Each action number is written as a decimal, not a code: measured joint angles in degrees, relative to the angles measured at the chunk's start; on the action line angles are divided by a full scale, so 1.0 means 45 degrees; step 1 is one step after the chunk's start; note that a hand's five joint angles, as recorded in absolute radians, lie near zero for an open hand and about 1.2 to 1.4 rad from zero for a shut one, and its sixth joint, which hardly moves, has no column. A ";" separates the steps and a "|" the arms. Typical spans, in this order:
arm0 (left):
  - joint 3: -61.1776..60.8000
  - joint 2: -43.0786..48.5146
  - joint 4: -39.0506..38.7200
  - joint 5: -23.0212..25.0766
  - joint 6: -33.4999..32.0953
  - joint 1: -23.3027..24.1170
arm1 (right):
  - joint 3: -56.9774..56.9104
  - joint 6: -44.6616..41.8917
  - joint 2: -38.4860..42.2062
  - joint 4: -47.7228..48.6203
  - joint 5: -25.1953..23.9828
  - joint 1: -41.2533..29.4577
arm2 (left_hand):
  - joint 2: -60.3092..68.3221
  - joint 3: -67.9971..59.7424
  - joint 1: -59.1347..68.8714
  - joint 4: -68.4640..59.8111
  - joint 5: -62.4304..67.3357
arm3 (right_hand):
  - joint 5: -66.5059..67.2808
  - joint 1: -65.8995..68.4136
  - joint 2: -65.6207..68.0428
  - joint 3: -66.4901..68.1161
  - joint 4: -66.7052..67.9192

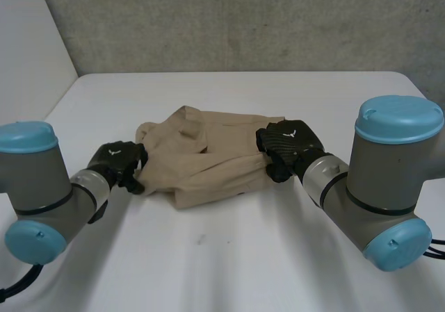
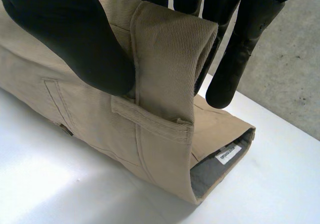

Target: Fold the shorts.

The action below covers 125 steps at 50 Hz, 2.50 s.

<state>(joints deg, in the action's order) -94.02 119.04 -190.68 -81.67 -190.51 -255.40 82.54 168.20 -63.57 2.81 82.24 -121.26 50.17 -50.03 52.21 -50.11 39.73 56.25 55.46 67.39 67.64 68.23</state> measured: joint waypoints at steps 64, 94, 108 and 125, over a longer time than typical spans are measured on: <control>0.4663 -0.0624 0.3859 -0.0147 -0.3635 0.1355 | -0.3548 -0.5894 0.0136 -0.4694 0.0094 0.1335 | 0.4072 -0.4035 0.2882 -0.4081 0.3396 | 0.0007 0.0000 -0.0001 0.0001 -0.0001; 0.7377 -0.3981 -0.2219 -0.2001 -0.4009 0.1996 | -0.7287 -0.4592 -0.1509 0.1149 0.0638 0.1300 | 0.4088 -0.4052 0.2882 -0.4085 0.3396 | 0.0039 0.0000 0.0000 0.0001 0.0002; -0.1357 -0.6174 -0.1892 -0.1954 -0.3130 0.2130 | -0.2106 -0.4670 -0.1039 -0.0024 0.0468 0.1457 | 0.4101 -0.4057 0.2882 -0.4086 0.3396 | 0.0040 0.0000 0.0000 0.0001 0.0005; -0.3693 -0.6604 0.4204 -0.2001 -0.2969 0.3031 | 0.1560 -0.6241 -0.1354 -0.3897 0.0276 0.1587 | 0.4101 -0.4058 0.2882 -0.4086 0.3396 | 0.0040 0.0014 0.0000 0.0001 0.0005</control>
<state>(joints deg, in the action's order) -110.65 89.32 -171.77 -90.67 -203.87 -241.76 89.56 140.11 -69.66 -14.73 83.48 -114.12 68.63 -68.29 65.18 -68.50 55.01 56.43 55.52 67.39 67.65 68.25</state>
